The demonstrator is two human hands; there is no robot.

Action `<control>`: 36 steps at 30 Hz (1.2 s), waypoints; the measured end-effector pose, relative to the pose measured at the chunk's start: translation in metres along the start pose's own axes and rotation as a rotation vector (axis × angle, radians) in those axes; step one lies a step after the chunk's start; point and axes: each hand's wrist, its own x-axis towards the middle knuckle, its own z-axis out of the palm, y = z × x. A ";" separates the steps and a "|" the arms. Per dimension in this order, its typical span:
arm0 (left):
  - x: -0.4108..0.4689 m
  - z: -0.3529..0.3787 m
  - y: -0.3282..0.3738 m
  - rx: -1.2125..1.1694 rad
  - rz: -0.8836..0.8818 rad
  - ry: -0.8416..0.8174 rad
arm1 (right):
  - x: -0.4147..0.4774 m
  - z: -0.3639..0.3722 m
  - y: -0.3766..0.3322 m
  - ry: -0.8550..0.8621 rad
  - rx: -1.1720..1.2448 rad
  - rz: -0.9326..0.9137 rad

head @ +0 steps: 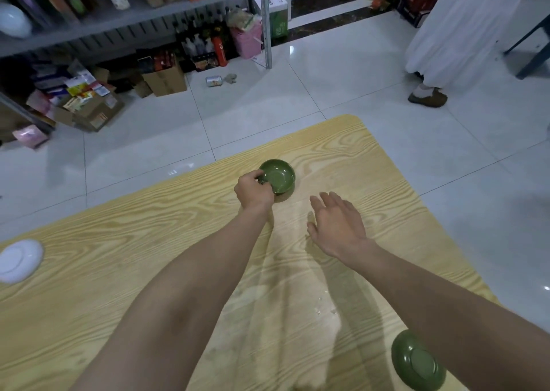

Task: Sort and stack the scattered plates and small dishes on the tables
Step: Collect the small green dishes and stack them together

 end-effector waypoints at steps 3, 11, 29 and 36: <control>-0.020 -0.022 0.002 -0.024 -0.022 0.026 | -0.020 -0.014 -0.004 0.023 -0.055 -0.018; -0.104 -0.094 0.000 -0.093 -0.001 0.069 | -0.102 -0.043 -0.026 0.075 -0.068 -0.065; -0.246 -0.200 -0.078 -0.181 0.052 -0.011 | -0.259 0.003 -0.095 0.089 -0.094 0.031; -0.265 -0.234 -0.138 -0.159 0.021 -0.034 | -0.307 0.041 -0.116 0.046 -0.031 0.022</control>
